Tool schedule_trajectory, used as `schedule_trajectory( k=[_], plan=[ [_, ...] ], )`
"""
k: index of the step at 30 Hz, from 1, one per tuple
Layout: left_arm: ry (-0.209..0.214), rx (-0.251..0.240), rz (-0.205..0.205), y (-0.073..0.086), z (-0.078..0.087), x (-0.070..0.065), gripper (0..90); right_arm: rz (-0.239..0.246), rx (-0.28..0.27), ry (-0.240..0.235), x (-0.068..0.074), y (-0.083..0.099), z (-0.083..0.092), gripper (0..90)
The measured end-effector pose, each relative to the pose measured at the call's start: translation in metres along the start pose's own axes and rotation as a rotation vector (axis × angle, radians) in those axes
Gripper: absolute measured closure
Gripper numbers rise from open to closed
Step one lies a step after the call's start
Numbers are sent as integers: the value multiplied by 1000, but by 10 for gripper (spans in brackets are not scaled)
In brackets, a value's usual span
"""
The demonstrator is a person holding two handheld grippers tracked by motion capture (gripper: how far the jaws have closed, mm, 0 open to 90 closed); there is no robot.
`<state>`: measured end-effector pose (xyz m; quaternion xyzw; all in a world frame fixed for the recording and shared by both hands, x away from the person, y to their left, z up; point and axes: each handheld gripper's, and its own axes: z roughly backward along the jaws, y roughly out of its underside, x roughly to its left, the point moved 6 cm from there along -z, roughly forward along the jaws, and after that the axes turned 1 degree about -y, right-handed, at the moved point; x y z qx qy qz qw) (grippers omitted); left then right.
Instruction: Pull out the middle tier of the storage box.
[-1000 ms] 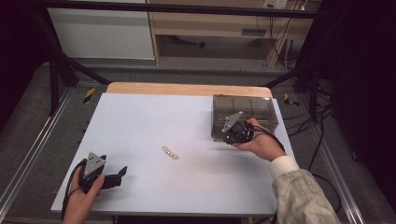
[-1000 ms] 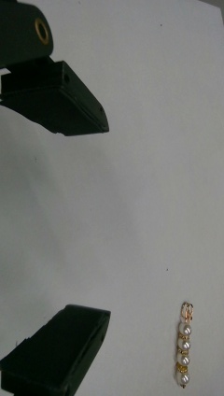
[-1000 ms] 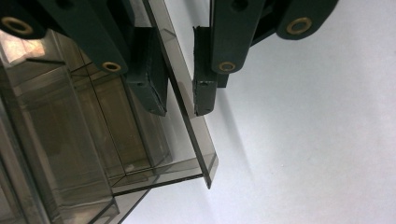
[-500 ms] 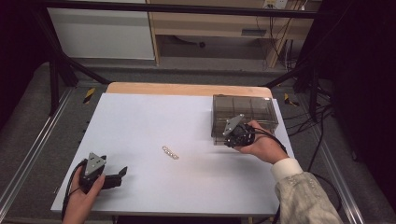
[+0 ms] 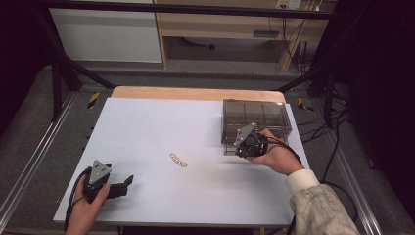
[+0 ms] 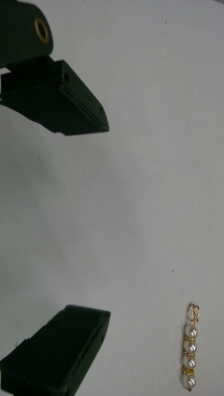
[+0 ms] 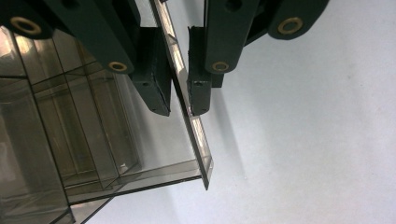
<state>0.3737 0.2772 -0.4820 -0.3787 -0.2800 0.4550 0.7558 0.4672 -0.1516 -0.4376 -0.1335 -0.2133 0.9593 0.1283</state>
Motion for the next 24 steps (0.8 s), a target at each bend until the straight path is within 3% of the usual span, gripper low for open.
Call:
schedule_trajectory(
  k=[24],
  plan=[
    [2,7,-3,1,-1,-1,85,-1,-8,-23,8,1,0,815]
  ],
)
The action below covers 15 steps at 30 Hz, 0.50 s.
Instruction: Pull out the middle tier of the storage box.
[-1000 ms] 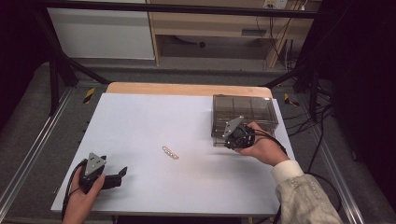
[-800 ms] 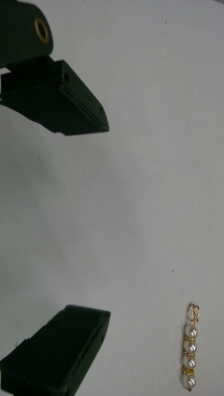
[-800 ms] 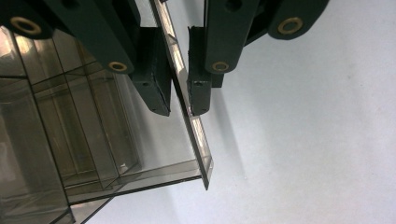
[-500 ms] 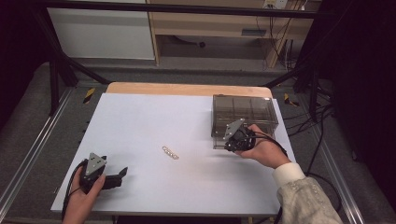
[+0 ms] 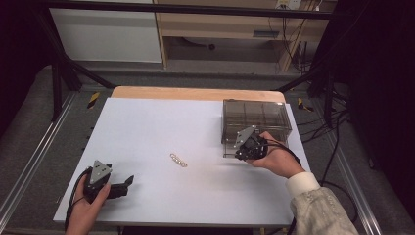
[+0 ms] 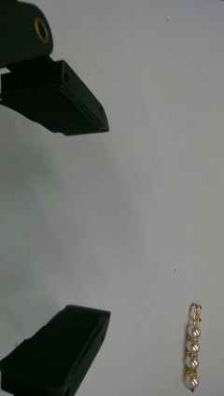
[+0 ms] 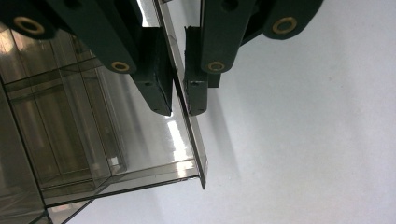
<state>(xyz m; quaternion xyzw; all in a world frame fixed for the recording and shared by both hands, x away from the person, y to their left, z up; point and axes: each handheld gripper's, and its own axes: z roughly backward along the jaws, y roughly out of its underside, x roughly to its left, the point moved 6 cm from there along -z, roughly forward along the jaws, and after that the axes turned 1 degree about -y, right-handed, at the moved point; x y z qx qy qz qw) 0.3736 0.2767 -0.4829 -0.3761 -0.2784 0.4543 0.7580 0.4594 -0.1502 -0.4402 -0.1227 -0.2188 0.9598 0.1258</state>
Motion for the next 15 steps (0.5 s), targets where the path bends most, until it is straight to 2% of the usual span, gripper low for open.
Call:
schedule_trajectory(
  k=[11,15],
  plan=[
    [-3,1,0,0,0,0,85,-6,-10,4,2,1,0,812],
    [-3,0,0,0,0,0,85,-30,-37,17,1,1,2,755]
  ],
)
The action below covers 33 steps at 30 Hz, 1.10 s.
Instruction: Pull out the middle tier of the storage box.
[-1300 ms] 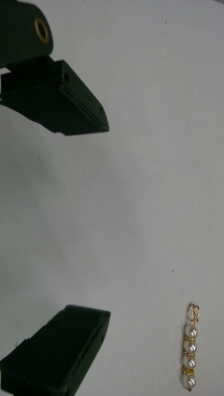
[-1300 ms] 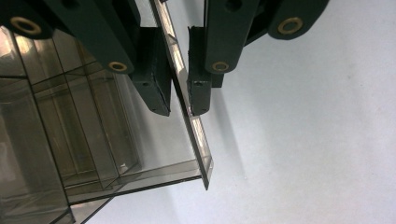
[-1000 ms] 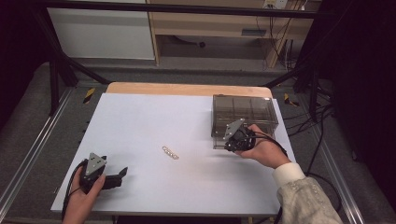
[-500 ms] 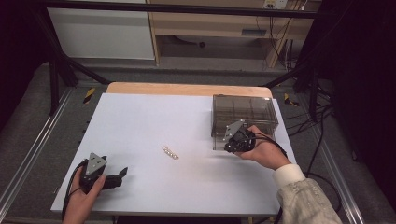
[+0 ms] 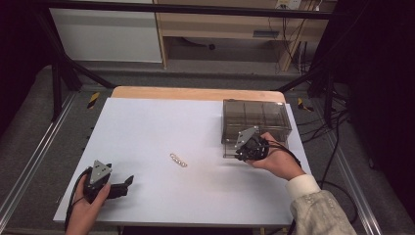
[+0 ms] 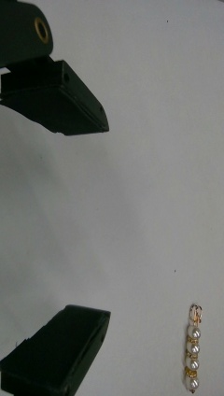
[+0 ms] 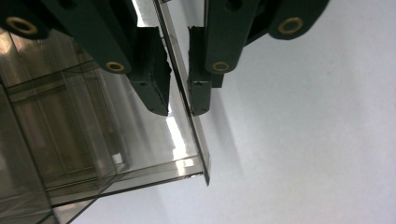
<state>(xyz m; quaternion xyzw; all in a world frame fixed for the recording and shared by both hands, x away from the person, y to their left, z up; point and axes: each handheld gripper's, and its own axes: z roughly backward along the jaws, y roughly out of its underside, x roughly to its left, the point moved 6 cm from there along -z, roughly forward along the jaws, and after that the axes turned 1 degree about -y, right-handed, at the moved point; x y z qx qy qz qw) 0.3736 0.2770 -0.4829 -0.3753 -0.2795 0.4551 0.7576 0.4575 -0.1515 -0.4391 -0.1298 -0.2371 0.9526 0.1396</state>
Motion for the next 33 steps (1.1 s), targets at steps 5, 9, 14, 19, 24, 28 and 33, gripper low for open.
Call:
schedule_trajectory(
  k=[5,9,14,19,24,28,33],
  plan=[
    [-4,-7,4,-1,0,1,82,-76,-121,42,4,-6,9,621],
    [-11,-8,5,0,1,2,80,-187,-271,76,14,-14,13,523],
    [-18,-18,10,-1,2,4,79,-338,-437,138,27,-22,9,429],
    [-21,-21,8,-2,3,4,78,-407,-435,229,33,-32,2,349],
    [-23,-27,12,-2,3,5,78,-384,-427,291,45,-49,-6,227],
    [-24,-24,13,-1,3,5,76,-376,-402,280,55,-60,-14,168],
    [-28,-29,18,-2,3,6,76,-377,-359,248,66,-69,-28,121]
  ],
)
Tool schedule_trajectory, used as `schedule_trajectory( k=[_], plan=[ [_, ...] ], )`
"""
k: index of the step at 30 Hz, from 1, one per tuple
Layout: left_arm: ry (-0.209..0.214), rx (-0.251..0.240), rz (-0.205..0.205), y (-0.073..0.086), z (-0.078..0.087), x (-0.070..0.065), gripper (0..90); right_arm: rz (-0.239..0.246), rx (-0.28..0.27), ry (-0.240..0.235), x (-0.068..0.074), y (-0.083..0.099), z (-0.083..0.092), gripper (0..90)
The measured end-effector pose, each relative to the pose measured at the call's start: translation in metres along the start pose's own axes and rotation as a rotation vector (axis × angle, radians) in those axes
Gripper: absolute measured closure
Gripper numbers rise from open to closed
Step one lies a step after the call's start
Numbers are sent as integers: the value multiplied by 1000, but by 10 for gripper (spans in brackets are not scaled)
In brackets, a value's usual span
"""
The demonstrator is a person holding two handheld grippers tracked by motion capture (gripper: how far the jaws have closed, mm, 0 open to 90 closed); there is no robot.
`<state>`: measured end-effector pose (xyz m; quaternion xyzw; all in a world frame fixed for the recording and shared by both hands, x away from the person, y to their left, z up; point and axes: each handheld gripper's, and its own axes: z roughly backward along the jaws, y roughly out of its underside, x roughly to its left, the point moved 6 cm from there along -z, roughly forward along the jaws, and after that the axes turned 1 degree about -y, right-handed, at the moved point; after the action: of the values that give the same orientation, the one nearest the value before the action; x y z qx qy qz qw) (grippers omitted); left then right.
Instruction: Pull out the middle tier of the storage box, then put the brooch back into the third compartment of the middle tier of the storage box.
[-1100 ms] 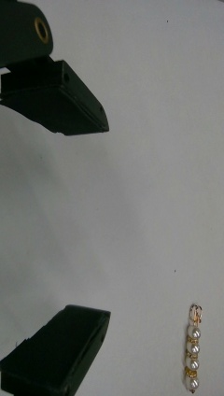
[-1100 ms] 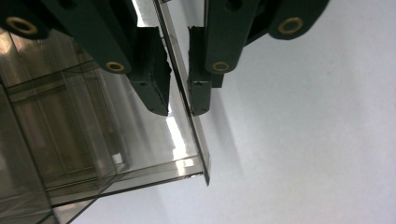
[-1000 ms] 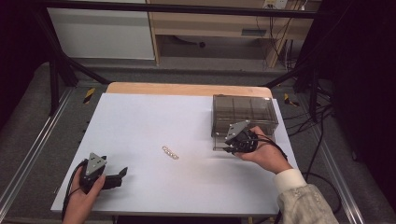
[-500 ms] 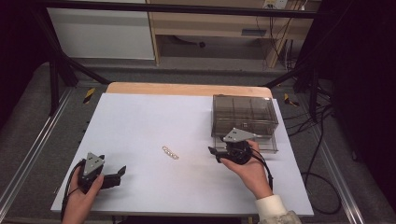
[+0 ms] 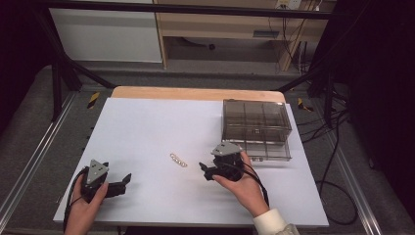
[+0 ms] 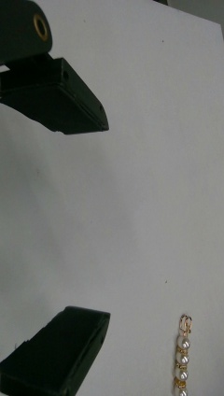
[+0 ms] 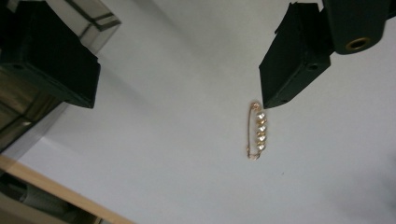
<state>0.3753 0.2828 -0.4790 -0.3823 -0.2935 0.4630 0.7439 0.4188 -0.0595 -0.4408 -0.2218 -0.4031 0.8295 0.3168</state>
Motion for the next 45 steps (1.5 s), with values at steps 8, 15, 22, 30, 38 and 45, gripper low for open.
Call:
schedule_trajectory(
  k=[8,15,22,30,38,45],
  plan=[
    [1,4,1,1,0,-1,76,36,66,-41,20,7,-14,107],
    [-10,-2,10,1,2,2,76,36,101,-65,31,7,-22,81],
    [-9,-7,13,1,2,2,75,30,172,-71,36,13,-30,78],
    [-9,-10,18,0,2,2,69,-12,215,-117,41,11,-41,74],
    [-7,-12,29,0,1,2,63,-7,223,-156,45,1,-54,71],
    [-15,-22,46,0,3,5,59,-22,205,-162,43,-16,-72,84]
  ],
)
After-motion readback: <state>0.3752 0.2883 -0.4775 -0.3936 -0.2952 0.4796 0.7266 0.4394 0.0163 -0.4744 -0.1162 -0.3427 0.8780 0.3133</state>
